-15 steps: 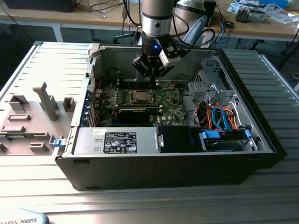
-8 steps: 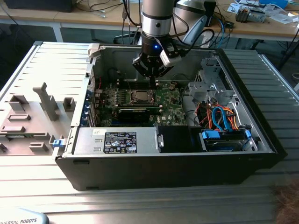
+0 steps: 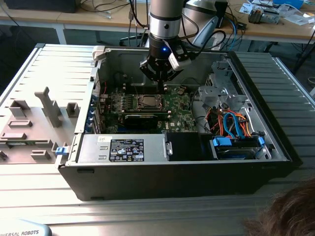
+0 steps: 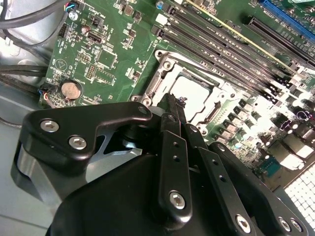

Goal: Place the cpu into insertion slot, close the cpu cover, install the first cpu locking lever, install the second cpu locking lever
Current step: 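Install the first cpu locking lever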

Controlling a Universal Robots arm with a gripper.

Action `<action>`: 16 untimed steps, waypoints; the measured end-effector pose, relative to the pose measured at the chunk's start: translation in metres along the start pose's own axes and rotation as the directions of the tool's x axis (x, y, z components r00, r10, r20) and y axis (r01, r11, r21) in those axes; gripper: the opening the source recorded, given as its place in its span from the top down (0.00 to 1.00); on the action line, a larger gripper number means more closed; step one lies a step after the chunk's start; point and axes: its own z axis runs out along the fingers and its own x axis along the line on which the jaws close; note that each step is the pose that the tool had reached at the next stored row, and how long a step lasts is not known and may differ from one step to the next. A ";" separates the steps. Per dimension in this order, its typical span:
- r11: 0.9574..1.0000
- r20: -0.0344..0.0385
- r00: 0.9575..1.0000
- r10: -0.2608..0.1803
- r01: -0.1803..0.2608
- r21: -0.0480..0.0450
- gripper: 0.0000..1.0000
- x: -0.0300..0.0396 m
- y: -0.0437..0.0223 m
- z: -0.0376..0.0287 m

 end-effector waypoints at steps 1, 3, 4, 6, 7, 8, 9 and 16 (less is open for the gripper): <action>1.000 0.000 1.000 0.000 0.000 0.000 0.89 0.0001 0.0000 -0.0002; 1.000 0.000 1.000 0.000 0.000 0.000 0.89 0.0008 0.0000 -0.0004; 1.000 0.000 1.000 0.000 0.000 0.000 0.89 0.0014 0.0000 -0.0004; 1.000 0.000 1.000 0.000 0.000 0.000 0.89 0.0027 0.0000 -0.0005; 1.000 0.000 1.000 0.000 0.000 0.000 0.89 0.0034 0.0000 -0.0004; 1.000 0.000 1.000 0.000 0.000 0.000 0.89 0.0040 0.0000 -0.0005; 1.000 0.000 1.000 0.000 0.000 0.000 0.89 0.0044 0.0000 -0.0004; 1.000 0.000 1.000 0.000 0.000 0.000 0.89 0.0094 0.0008 -0.0006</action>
